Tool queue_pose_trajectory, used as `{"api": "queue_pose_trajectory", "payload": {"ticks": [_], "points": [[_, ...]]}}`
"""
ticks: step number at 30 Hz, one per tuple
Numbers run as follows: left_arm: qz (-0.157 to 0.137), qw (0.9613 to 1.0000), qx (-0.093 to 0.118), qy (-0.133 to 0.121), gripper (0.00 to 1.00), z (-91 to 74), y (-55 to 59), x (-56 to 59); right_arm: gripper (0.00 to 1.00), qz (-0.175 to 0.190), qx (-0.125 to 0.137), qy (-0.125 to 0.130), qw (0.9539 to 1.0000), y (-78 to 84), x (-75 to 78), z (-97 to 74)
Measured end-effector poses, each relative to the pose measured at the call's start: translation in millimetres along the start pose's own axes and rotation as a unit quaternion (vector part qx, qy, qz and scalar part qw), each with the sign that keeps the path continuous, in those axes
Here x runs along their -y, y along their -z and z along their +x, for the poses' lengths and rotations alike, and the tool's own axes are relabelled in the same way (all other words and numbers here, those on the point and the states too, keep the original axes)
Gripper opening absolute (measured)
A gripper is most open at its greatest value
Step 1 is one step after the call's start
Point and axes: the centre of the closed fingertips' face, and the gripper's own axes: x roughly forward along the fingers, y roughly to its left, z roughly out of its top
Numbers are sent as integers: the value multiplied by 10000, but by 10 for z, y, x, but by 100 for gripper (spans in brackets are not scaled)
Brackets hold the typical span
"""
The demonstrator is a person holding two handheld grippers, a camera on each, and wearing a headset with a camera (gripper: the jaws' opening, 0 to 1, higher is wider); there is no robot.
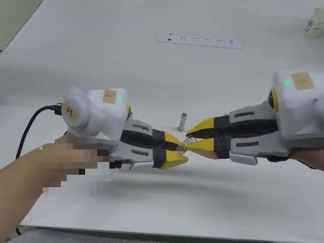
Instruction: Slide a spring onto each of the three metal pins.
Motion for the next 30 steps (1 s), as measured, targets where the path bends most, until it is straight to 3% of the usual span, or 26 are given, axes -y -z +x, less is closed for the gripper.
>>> {"api": "queue_pose_trajectory", "payload": {"ticks": [12,30], "points": [[10,10000,30,26,2,21,-30,7,8,-236,164,29,9996,-103,-35,95],[-56,10000,56,-47,4,-2,-69,4,7,-500,151,43,9986,-163,-60,95]]}}
